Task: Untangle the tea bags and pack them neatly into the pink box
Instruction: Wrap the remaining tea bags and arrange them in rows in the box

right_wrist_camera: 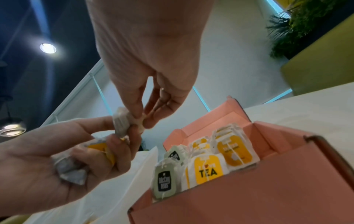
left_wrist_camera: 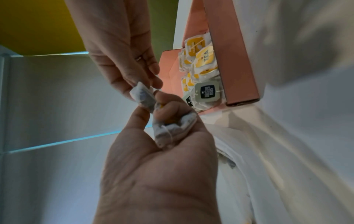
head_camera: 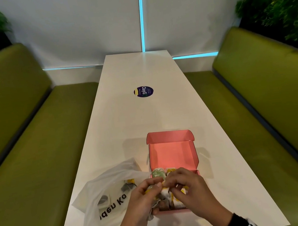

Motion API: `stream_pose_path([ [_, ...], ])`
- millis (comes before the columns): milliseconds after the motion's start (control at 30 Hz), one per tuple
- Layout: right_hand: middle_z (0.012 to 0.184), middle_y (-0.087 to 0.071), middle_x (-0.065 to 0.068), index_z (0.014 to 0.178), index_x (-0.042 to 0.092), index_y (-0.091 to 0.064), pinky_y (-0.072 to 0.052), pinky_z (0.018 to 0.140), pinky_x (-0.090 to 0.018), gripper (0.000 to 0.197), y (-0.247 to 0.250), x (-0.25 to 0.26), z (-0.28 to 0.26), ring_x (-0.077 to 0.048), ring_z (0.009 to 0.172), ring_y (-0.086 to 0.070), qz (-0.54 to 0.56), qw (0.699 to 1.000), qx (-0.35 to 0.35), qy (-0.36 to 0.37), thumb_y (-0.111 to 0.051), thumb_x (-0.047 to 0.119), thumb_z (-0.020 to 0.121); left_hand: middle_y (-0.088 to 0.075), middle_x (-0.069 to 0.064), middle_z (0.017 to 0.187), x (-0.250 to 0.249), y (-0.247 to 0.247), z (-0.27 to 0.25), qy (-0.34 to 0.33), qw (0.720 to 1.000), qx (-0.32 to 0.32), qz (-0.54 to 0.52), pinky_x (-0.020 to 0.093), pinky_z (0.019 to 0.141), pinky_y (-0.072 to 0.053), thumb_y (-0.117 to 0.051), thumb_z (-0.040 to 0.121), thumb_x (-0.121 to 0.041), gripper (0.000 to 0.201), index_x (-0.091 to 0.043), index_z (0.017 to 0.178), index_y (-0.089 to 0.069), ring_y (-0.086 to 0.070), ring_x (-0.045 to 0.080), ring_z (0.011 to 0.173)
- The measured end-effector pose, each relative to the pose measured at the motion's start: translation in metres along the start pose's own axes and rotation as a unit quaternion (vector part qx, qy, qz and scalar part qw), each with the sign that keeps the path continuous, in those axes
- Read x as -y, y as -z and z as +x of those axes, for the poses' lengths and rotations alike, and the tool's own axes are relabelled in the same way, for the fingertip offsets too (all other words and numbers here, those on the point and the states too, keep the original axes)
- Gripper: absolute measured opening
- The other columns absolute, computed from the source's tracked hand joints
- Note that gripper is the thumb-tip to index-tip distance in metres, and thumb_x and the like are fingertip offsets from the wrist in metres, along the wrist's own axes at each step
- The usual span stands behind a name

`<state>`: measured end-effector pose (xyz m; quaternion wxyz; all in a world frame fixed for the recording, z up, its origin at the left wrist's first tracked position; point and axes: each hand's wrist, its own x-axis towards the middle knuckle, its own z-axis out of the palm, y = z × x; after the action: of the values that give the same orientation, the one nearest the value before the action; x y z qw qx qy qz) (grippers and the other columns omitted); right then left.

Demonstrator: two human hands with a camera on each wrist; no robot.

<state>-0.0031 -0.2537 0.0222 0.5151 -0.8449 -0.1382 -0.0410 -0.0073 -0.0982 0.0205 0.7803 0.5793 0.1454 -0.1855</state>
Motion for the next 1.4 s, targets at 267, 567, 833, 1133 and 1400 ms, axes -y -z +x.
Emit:
stream_pose_path([
  [267,0.061,-0.062,0.006,0.090,0.016,-0.067,-0.045,0.060,-0.019,0.005,0.011,0.013,0.007,-0.005,0.058,-0.058,0.120,0.979,0.042,-0.157,-0.063,0.015,0.087,-0.059,-0.008,0.054,-0.002,-0.006,-0.006,-0.058,0.998,0.024,0.023,0.013,0.040,-0.037,-0.062,0.086,-0.008,0.017,-0.006,0.103,-0.064,-0.050,0.001,0.043],
  [567,0.070,-0.070,0.002,0.086,0.019,-0.072,-0.050,0.066,-0.020,0.021,0.011,0.013,0.008,-0.009,0.070,-0.064,0.192,0.965,-0.061,-0.170,-0.069,0.000,0.078,-0.055,-0.003,0.057,-0.006,-0.008,-0.011,-0.046,0.992,0.093,0.072,0.014,0.040,-0.031,-0.079,0.060,-0.027,0.040,-0.008,0.094,-0.068,-0.041,0.004,0.042],
  [833,0.070,-0.066,0.004,0.077,0.013,-0.066,-0.049,0.065,-0.022,0.010,0.014,0.017,0.008,-0.006,0.067,-0.058,0.177,0.972,-0.067,-0.143,-0.067,0.005,0.081,-0.054,0.003,0.058,-0.004,-0.005,-0.006,-0.029,0.994,0.054,0.087,0.015,0.039,-0.029,-0.074,0.075,-0.005,0.012,-0.014,0.072,-0.068,-0.041,0.006,0.042],
  [1133,0.062,-0.063,0.003,0.084,0.011,-0.068,-0.047,0.058,-0.022,0.011,0.024,0.022,0.011,-0.009,0.057,-0.056,0.140,0.975,0.011,-0.174,-0.072,0.003,0.077,-0.060,0.010,0.070,-0.003,-0.005,-0.008,-0.037,0.999,0.023,0.030,0.023,0.050,-0.037,-0.079,0.068,-0.008,0.015,-0.016,0.080,-0.074,-0.050,0.017,0.058],
  [1400,0.056,-0.060,-0.003,0.081,0.007,-0.064,-0.044,0.049,-0.023,0.009,0.018,0.027,0.006,-0.013,0.051,-0.054,0.225,0.955,-0.006,-0.193,-0.072,0.011,0.079,-0.059,0.002,0.056,-0.009,-0.008,-0.011,-0.149,0.988,-0.040,0.019,0.018,0.042,-0.040,-0.072,0.071,0.006,0.021,-0.012,0.082,-0.072,-0.045,0.007,0.043],
])
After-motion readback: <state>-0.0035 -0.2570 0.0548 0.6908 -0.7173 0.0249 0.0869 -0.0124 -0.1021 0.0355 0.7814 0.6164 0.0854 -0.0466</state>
